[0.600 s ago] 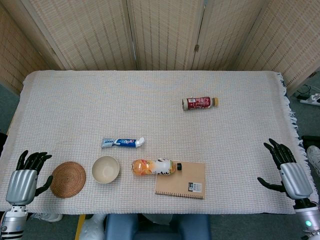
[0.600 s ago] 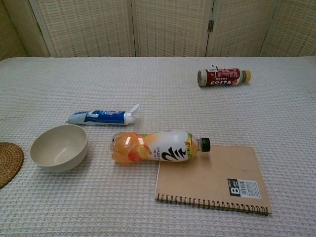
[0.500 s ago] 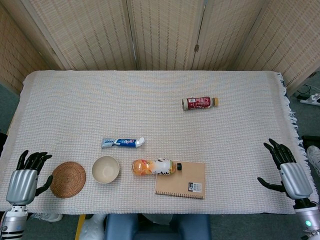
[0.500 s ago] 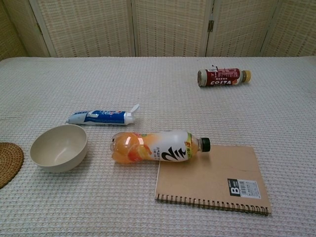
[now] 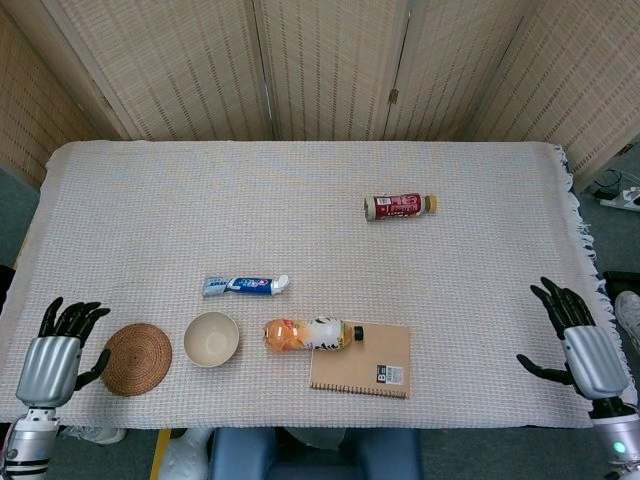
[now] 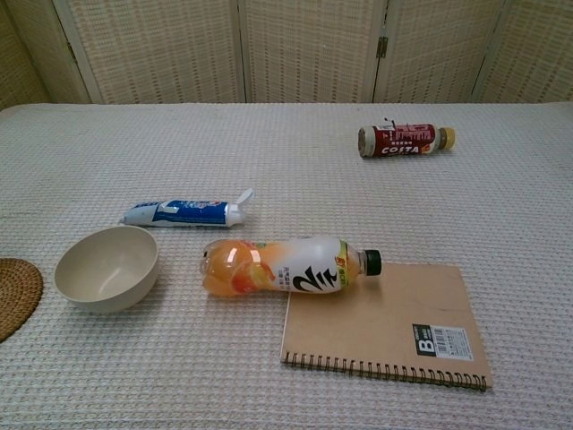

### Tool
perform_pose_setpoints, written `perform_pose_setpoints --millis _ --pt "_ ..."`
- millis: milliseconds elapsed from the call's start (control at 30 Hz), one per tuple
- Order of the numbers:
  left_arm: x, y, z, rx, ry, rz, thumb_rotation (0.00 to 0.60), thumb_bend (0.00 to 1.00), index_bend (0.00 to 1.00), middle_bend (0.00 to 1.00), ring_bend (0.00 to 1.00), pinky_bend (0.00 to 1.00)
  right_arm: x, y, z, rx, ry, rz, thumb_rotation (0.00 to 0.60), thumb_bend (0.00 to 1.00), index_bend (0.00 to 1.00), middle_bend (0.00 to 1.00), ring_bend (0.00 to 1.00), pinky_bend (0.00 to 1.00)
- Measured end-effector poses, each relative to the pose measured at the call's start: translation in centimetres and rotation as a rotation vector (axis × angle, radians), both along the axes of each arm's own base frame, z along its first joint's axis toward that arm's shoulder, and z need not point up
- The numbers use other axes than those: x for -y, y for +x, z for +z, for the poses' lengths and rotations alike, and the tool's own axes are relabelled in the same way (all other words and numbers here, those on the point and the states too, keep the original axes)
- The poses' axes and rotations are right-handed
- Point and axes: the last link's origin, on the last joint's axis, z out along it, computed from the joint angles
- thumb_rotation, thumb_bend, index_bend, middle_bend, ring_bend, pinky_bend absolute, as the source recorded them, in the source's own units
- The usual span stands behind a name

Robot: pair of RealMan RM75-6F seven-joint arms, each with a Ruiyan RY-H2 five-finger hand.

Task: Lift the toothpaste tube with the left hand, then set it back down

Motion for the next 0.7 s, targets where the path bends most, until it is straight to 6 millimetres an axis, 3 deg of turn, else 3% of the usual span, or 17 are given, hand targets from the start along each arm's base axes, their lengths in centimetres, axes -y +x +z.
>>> perform_pose_setpoints --millis 367,700 --pt "-5.5 4.0 -0.6 0.017 -0.081 -0.142 0.6 0.4 0.29 0.26 0.21 0.05 0.5 0.3 0.3 -0.006 -0.006 0.016 0.6 0.25 0.0 0.01 0.0 0.0" --pt "-12.8 9.8 -5.4 0.04 -0.262 -0.233 0.6 0.39 0.29 0.26 0.22 0.06 0.8 0.9 0.7 -0.019 -0.013 0.032 0.6 0.25 0.0 0.01 0.0 0.0"
